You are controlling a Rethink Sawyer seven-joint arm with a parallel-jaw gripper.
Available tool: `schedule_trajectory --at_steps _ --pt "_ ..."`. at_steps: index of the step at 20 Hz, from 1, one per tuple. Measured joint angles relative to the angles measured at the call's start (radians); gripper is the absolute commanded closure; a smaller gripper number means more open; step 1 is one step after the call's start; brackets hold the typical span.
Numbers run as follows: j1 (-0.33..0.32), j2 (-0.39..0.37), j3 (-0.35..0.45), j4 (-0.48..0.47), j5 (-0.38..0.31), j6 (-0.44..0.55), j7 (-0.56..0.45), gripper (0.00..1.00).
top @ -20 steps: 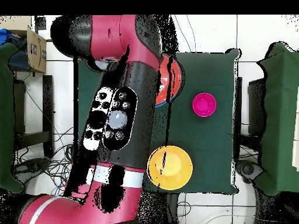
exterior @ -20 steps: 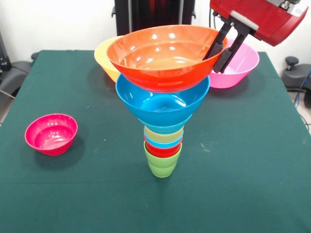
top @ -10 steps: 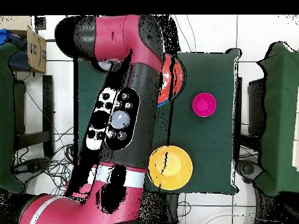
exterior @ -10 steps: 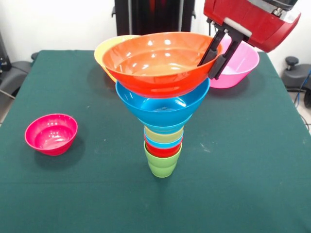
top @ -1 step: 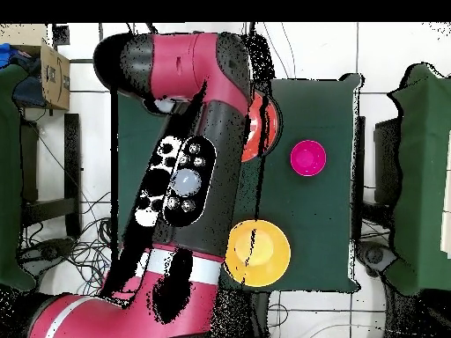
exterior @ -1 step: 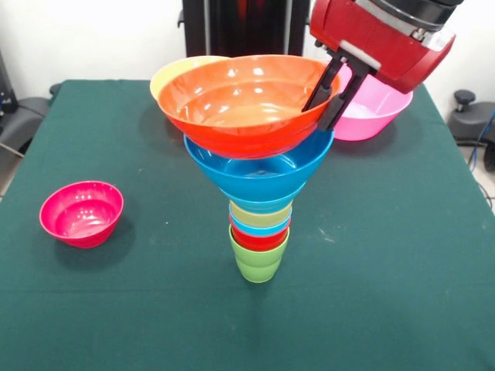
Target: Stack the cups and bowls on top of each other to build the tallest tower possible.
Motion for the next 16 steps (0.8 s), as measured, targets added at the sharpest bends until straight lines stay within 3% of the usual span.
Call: schedule_trajectory --at_steps 16 --pt "0.000 0.000 0.000 0.033 0.000 -0.019 0.000 1.00"
